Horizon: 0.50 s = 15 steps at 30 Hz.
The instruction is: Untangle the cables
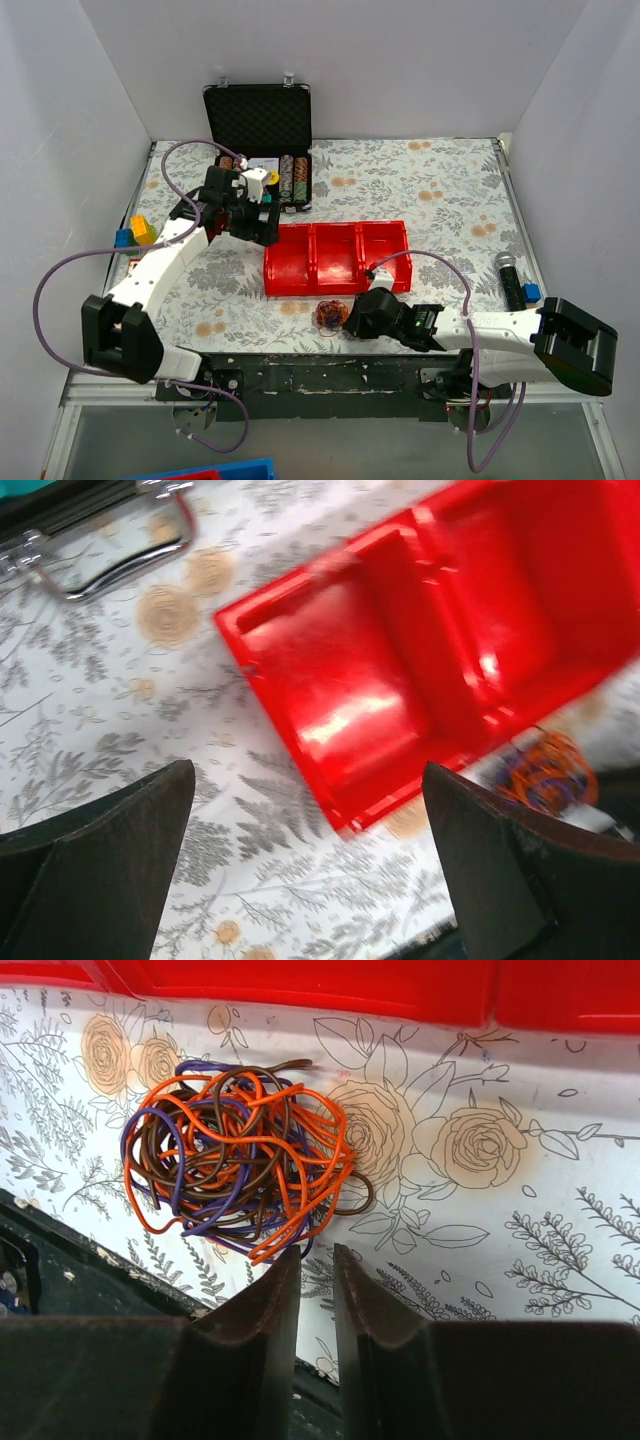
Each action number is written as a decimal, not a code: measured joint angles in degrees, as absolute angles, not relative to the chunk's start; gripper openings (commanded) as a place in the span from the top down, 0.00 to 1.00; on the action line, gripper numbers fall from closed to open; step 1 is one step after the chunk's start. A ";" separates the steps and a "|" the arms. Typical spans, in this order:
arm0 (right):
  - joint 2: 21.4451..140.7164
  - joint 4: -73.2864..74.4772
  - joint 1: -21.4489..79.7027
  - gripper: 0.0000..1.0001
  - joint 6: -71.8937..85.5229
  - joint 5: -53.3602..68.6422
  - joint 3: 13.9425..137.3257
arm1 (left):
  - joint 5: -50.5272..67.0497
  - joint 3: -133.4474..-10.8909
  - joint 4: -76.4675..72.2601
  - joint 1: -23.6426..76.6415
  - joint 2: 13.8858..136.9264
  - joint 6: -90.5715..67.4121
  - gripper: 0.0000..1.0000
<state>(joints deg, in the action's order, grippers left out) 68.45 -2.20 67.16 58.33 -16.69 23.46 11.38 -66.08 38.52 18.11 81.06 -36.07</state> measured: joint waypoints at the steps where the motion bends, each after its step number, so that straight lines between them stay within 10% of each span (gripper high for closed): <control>1: 68.53 -2.48 67.16 0.84 58.33 -16.78 23.46 | 13.47 -66.85 39.90 18.28 79.61 -35.70 0.02; 15: 67.02 -4.47 67.24 0.99 60.97 -18.50 21.23 | 24.12 -54.76 44.95 39.16 74.46 -32.51 0.15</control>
<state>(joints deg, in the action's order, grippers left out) 67.02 -4.47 67.24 60.97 -18.50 21.23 24.12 -54.76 44.95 39.16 74.46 -32.51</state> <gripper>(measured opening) 0.023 0.926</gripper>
